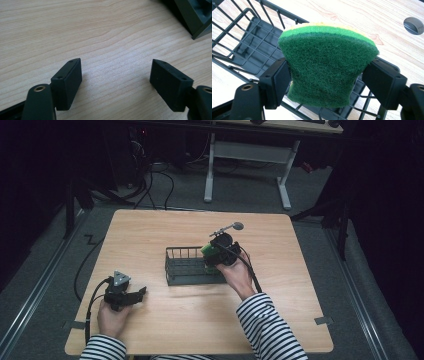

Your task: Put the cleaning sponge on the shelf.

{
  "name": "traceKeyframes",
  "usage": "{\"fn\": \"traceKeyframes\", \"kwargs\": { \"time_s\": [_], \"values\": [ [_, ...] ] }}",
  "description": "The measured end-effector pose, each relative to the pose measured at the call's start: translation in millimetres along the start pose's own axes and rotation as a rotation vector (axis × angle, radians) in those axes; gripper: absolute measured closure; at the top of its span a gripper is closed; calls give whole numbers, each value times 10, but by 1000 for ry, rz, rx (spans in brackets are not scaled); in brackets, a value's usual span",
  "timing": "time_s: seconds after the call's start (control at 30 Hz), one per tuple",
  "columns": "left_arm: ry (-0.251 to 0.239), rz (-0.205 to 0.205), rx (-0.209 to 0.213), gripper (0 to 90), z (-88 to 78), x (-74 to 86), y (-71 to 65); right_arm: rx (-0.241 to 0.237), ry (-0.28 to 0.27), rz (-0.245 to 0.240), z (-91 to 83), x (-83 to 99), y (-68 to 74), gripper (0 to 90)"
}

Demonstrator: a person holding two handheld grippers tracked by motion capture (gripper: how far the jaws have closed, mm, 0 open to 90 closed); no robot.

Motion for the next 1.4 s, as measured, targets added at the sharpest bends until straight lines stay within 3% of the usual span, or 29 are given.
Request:
{"fn": "traceKeyframes", "kwargs": {
  "time_s": [0.27, 0.53, 0.87, 1.03, 1.4],
  "values": [
    [0, 0, 0, 263, 0, 0, 0, -16, 11, -6, 40, -8, 3, 187],
    [0, -1, -2, 264, 0, -1, 0, -44, -37, 4, -30, 30, -35, 181],
    [0, -1, -2, 264, 1, -1, 0, -59, -131, 36, -253, 137, -228, 209],
    [0, -1, -2, 264, 1, -1, 0, -48, -186, 46, -394, 241, -354, 285],
    [1, -1, -4, 264, 1, -1, -1, -32, -225, 93, -584, 510, -598, 334]
  ]
}}
Point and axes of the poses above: each handheld gripper's, and its own axes: z roughly forward along the jaws, x roughly out of its underside, y roughly to its left, the point moved 4 cm from there along z, roughly forward along the jaws, and after that the axes turned 10 degrees about y, right-handed, at the moved point
